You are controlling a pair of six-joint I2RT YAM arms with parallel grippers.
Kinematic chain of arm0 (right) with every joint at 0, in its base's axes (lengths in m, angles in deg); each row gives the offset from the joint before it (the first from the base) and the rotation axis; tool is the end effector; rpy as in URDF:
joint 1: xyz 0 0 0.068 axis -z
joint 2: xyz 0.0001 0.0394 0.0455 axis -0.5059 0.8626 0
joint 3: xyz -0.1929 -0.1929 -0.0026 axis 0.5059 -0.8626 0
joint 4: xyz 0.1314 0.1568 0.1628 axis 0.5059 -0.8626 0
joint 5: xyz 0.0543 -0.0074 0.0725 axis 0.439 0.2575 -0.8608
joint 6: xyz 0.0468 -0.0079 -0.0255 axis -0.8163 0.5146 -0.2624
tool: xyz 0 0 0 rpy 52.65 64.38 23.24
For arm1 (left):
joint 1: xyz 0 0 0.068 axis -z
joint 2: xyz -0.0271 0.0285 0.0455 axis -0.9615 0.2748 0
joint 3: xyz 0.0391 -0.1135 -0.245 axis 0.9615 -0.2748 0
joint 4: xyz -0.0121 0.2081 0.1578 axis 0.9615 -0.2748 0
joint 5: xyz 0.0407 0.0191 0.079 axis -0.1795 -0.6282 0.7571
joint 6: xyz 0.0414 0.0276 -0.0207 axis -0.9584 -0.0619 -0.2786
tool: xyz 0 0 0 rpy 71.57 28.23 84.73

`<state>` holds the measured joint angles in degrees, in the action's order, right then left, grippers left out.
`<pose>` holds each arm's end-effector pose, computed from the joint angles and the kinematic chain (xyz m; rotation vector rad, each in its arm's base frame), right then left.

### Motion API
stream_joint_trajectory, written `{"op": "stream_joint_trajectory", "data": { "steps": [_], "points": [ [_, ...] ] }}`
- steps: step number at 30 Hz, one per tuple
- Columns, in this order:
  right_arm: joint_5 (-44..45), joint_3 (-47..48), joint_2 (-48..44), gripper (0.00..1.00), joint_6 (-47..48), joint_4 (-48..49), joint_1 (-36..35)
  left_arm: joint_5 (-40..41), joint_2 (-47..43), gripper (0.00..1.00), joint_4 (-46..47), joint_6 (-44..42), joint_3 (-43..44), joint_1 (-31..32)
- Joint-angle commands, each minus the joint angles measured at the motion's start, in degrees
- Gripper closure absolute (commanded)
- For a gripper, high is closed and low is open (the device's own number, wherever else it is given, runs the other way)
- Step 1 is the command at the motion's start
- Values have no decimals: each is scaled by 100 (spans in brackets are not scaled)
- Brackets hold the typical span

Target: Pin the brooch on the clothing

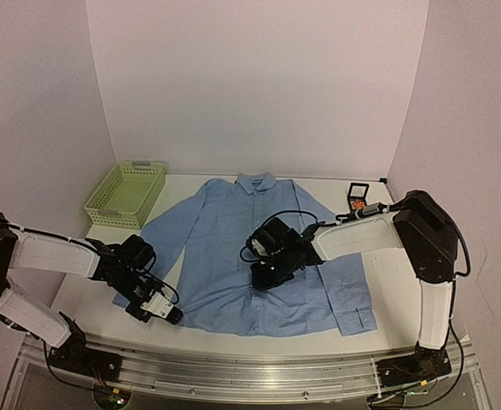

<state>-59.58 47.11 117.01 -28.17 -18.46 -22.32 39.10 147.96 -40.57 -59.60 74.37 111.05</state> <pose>0.2512 0.3305 0.1322 -0.7048 2.5659 0.4788 0.1591 -0.1391 0.1276 2.3524 1.2790 -0.4129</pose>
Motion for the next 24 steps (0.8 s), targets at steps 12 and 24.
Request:
{"op": "stream_joint_trajectory", "data": {
  "steps": [12,24],
  "points": [
    [320,278,-1146,67,1236,-404,-736,-254,-6,98,-594,57,166,18],
    [266,-482,-1188,77,939,-644,-1478,-1101,651,47,-2514,-265,2474,-336]
  ]
}}
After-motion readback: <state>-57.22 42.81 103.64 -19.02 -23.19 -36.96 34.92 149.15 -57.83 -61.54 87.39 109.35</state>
